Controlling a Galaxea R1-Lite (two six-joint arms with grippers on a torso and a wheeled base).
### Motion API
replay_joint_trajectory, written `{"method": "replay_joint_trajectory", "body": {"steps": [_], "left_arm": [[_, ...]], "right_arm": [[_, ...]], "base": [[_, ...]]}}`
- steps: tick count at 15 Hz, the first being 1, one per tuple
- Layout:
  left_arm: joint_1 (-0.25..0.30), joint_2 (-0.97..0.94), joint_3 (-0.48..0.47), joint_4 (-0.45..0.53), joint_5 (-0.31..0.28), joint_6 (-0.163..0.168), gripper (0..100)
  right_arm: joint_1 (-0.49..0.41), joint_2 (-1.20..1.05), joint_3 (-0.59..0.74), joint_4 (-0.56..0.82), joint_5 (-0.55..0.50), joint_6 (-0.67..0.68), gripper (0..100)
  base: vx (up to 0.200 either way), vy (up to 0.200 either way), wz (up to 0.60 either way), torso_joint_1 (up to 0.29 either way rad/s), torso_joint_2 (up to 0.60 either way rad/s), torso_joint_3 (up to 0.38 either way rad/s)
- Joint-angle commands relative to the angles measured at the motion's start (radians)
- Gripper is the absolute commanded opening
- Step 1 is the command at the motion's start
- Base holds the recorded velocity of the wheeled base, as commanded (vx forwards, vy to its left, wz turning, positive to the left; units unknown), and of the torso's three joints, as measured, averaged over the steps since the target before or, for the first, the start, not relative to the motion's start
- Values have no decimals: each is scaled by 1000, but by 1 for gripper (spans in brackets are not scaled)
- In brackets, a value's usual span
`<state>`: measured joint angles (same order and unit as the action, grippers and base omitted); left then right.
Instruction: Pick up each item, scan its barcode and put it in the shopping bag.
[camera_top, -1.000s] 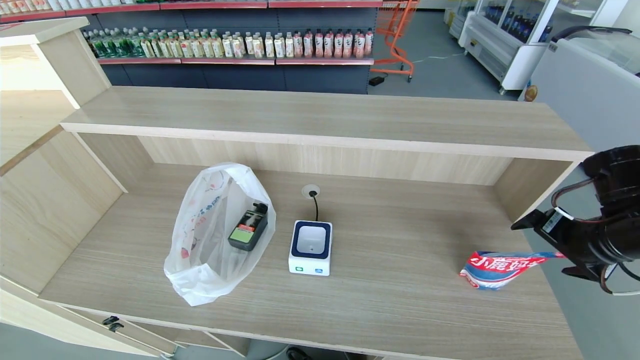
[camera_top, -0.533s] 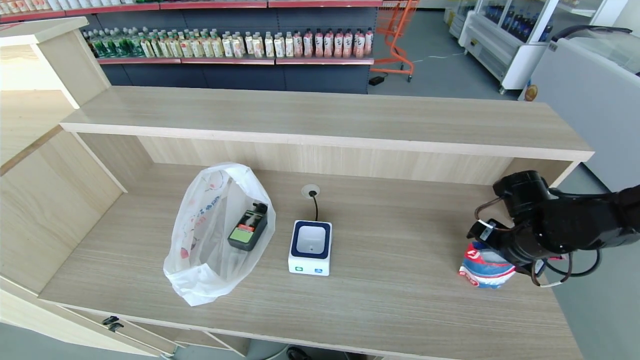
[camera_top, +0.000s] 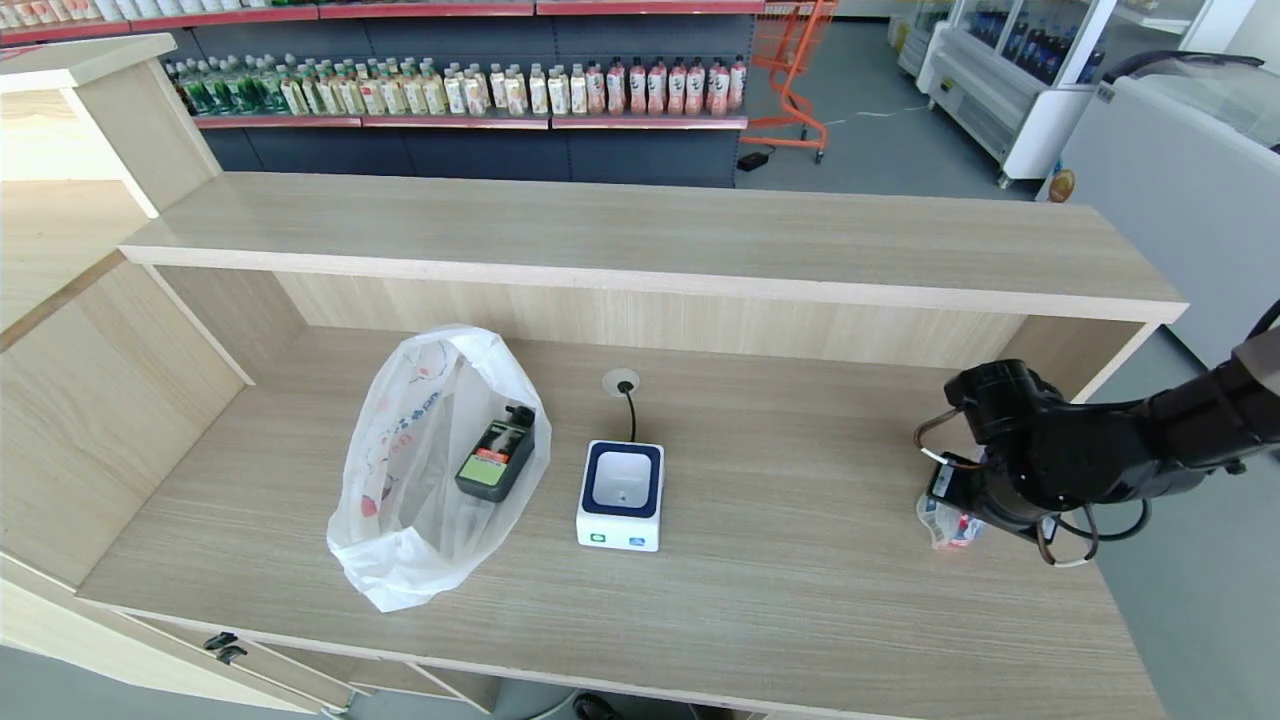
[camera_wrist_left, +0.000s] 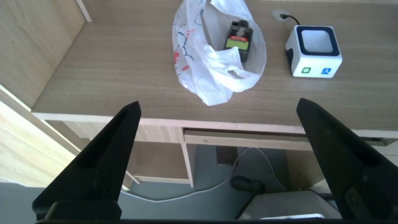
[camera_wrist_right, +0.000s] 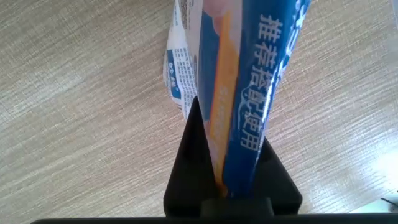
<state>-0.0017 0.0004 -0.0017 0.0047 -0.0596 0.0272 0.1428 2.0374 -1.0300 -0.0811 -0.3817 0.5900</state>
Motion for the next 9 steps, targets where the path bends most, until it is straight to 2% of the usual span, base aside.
{"method": "replay_joint_trajectory", "body": {"steps": [1, 4, 6, 7, 8, 9], "left_arm": [[0, 0, 2, 0, 0, 0, 100], [0, 0, 0, 0, 0, 0, 100], [0, 0, 0, 0, 0, 0, 100], [0, 0, 0, 0, 1, 0, 100], [0, 0, 0, 0, 0, 0, 100], [0, 0, 0, 0, 0, 0, 100]], "right_arm": [[0, -48, 4, 0, -2, -41, 0], [-2, -140, 36, -22, 33, -173, 0], [-5, -255, 114, -100, 167, -337, 0], [-8, -307, 151, -128, 245, -418, 0], [-31, -413, 225, -147, 454, -572, 0], [-43, -459, 258, -147, 573, -638, 0]], "base": [[0, 0, 0, 0, 0, 0], [0, 0, 0, 0, 0, 0], [0, 0, 0, 0, 0, 0], [0, 0, 0, 0, 0, 0], [0, 0, 0, 0, 0, 0], [0, 0, 0, 0, 0, 0]]}}
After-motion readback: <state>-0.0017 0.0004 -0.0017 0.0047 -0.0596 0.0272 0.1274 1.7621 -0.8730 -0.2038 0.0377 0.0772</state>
